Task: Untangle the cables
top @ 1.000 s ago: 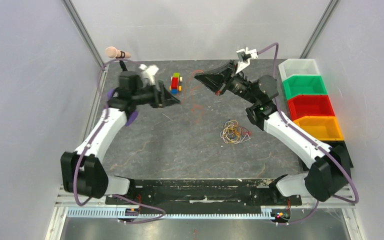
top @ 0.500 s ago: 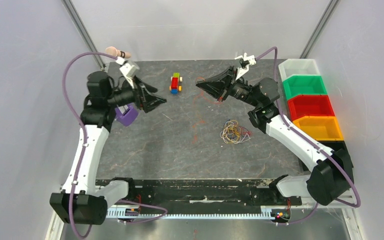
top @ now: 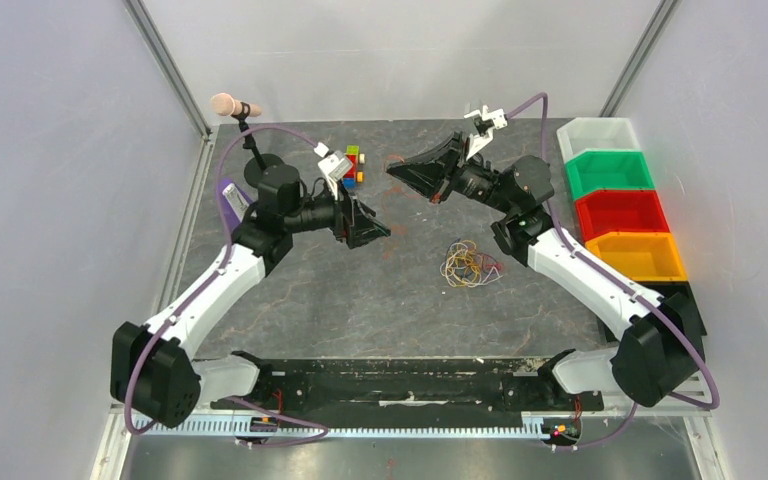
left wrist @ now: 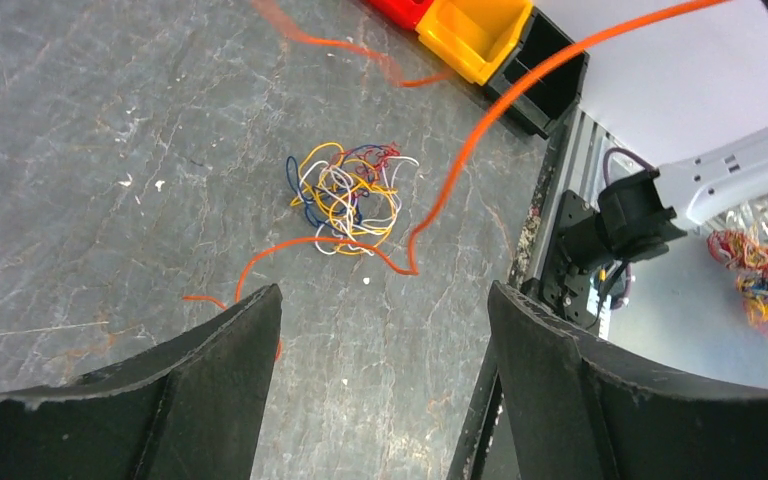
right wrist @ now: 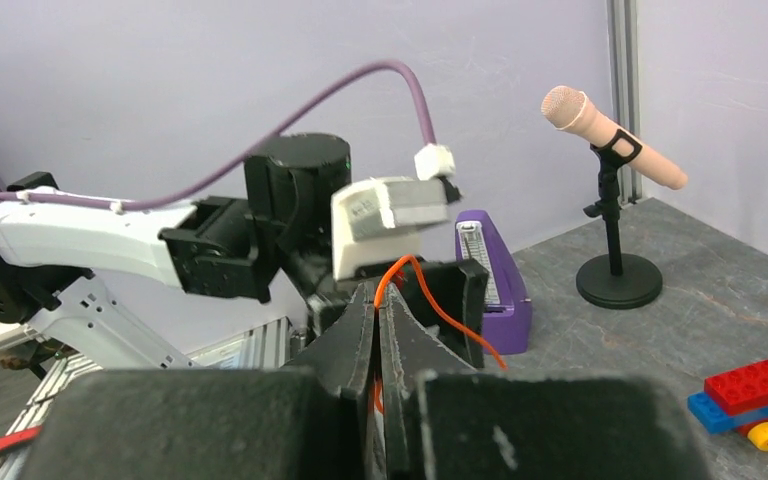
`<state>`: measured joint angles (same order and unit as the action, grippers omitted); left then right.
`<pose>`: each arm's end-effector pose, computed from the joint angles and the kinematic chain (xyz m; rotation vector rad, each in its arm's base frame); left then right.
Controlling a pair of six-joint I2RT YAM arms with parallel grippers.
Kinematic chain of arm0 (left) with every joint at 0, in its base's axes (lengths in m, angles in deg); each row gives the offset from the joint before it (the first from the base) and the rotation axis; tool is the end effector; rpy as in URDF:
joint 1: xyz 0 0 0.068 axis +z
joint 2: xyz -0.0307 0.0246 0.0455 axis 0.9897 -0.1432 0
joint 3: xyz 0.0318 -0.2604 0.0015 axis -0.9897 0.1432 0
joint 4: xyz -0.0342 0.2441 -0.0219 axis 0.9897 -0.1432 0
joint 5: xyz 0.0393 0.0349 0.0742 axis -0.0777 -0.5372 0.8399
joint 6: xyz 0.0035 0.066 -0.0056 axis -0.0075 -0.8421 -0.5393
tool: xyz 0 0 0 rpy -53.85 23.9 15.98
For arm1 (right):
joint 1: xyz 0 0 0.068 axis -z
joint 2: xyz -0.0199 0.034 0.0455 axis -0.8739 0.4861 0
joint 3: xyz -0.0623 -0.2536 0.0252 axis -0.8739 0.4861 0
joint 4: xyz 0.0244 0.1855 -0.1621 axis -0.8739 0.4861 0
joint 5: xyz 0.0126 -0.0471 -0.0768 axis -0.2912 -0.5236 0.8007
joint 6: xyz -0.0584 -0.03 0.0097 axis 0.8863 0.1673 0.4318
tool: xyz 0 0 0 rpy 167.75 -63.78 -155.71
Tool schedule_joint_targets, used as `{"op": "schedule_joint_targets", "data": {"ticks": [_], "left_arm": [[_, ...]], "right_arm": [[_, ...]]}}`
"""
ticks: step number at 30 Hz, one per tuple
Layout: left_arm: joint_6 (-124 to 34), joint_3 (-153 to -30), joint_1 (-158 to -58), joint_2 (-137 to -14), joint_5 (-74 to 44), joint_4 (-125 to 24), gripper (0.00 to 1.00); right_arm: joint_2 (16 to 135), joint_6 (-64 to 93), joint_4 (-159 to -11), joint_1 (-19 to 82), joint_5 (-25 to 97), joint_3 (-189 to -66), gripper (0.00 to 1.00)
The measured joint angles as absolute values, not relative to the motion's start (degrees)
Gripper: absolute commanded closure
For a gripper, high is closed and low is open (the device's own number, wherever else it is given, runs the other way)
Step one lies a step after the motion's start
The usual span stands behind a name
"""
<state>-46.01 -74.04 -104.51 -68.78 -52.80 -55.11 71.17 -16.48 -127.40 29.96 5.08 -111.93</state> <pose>0.2371 -0.1405 0.3178 0.7679 1.7735 -1.1503 0.2442 0.1849 0.3994 -0.5877 1.2357 1.4105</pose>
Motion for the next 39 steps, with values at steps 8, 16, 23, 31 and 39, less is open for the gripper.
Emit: {"op": "schedule_joint_targets", "data": {"ticks": [8, 16, 23, 31, 39], "left_arm": [[-39.37, -68.84, -107.07, -73.33, -48.6, -43.15, 0.18], [-45.31, -60.43, -107.62, -74.73, -48.34, -40.24, 0.22], [-48.74, -59.31, -107.62, -77.31, -45.94, -38.91, 0.72], [-49.66, -60.23, -106.85, -68.89, -47.14, -47.22, 0.98], [-51.34, -76.14, -106.52, -65.74, -49.59, -58.04, 0.98]], "right_arm": [[71.41, -18.23, -127.62, 29.96, 6.85, -113.18, 1.0], [71.72, -20.39, -127.62, 30.07, 8.36, -117.42, 1.0], [71.72, -21.42, -127.08, 30.68, 8.38, -117.96, 1.0], [70.75, -8.9, -114.88, 38.17, 6.68, -118.42, 1.0], [67.41, 10.99, -96.67, 39.29, 1.19, -114.27, 1.0]]}}
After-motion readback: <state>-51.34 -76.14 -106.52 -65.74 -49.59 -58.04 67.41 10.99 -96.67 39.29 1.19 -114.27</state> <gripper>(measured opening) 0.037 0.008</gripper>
